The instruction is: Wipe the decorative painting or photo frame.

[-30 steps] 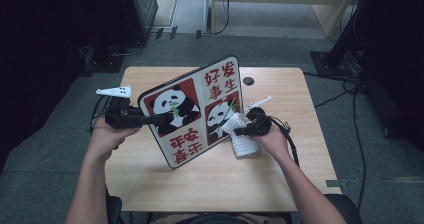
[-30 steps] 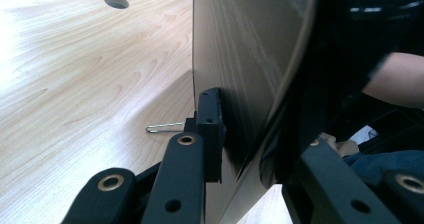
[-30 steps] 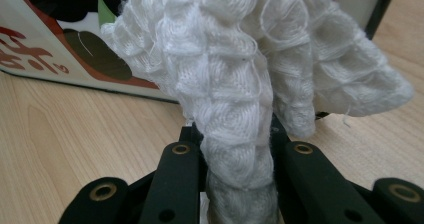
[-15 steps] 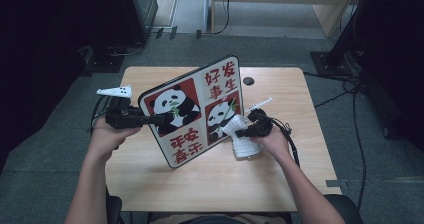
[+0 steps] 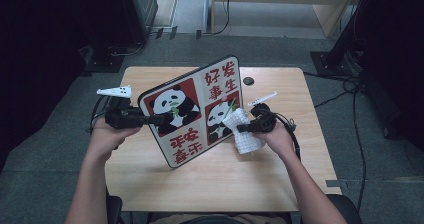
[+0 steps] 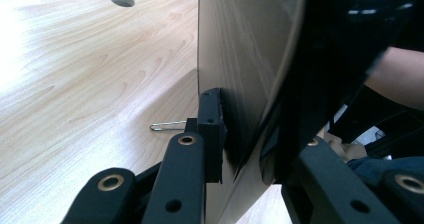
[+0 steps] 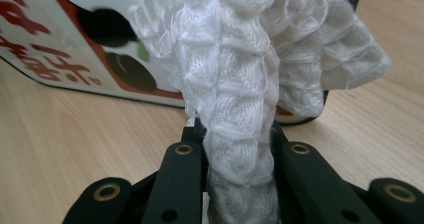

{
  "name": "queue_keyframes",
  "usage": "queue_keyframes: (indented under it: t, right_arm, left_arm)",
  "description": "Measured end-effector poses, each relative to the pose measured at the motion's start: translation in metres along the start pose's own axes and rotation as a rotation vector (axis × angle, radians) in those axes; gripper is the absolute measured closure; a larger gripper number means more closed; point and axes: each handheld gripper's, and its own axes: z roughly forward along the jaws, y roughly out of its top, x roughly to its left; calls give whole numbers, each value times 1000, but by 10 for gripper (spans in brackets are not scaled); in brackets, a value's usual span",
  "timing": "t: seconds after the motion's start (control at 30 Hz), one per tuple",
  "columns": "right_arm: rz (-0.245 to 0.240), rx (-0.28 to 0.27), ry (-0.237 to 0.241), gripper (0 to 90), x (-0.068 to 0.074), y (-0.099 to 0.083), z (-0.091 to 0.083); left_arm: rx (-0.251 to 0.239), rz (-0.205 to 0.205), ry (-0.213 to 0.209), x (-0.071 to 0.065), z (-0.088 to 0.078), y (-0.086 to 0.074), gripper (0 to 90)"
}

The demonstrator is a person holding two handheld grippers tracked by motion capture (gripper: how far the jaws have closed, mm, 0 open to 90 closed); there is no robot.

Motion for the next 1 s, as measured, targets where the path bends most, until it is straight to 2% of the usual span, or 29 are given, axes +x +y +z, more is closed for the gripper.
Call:
queue_keyframes:
  t: [0.23,0.4,0.77,1.0]
  right_arm:
    - [-45,-41,2,786,11,19,-24]
    - [-51,-62,-2,785,18,31,-40]
    - [-74,-73,-18,785,33,63,-72]
    - [-112,-76,-15,784,45,88,-87]
  left_arm:
    - [-1,-2,-4,1,0,0,769]
    - [-3,-5,-4,1,0,-1,769]
    - [-4,-5,-6,2,0,-1,769]
    - [-8,-10,-10,2,0,-1,768]
